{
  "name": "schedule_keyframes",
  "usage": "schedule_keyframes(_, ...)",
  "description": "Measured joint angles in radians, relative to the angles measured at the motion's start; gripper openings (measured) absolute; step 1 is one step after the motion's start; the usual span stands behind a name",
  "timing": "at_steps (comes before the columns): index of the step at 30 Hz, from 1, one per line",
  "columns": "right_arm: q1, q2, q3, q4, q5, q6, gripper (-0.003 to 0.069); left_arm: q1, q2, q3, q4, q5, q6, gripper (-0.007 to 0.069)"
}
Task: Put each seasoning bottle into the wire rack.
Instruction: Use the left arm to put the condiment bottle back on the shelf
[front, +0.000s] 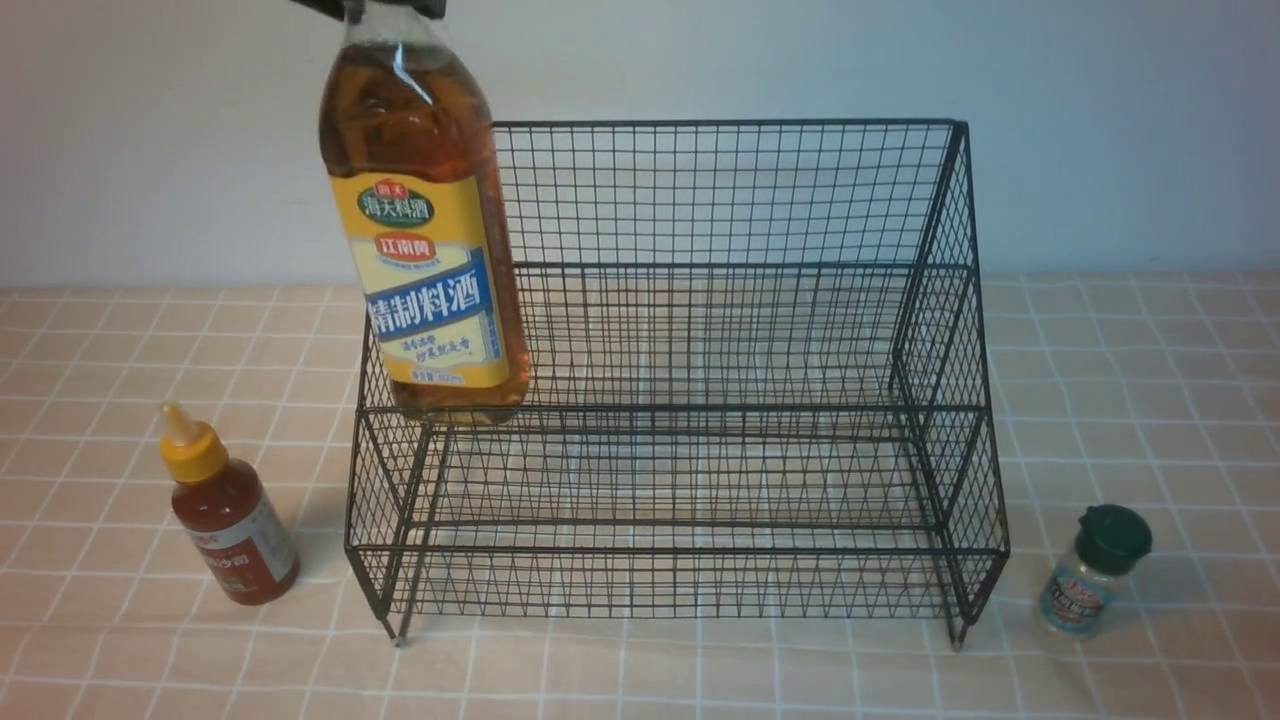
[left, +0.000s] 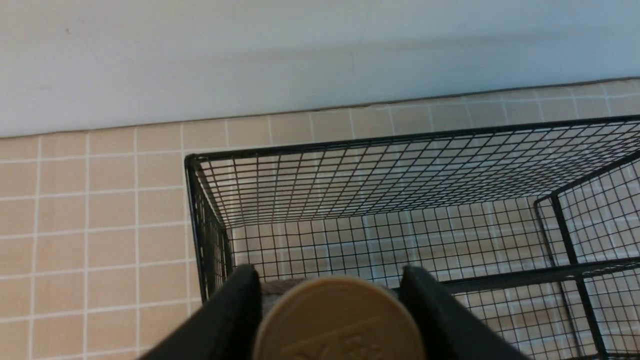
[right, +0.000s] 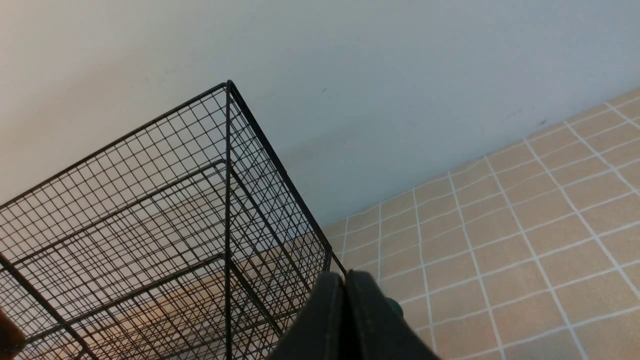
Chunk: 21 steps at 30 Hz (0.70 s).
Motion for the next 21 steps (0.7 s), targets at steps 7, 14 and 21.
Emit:
schedule_keyframes(7, 0.000, 0.000, 0.000, 0.000, 0.000, 0.000, -0.0015, -0.053, 0.056, 0.000, 0.019, 0.001, -0.006, 0.0318)
schedule_keyframes(14, 0.000, 0.000, 0.000, 0.000, 0.000, 0.000, -0.0015, -0.118, 0.132, 0.001, -0.014, 0.001, -0.012, 0.0318)
schedule_keyframes(21, 0.000, 0.000, 0.000, 0.000, 0.000, 0.000, -0.0015, -0.154, 0.175, 0.002, -0.008, 0.001, -0.013, 0.0318)
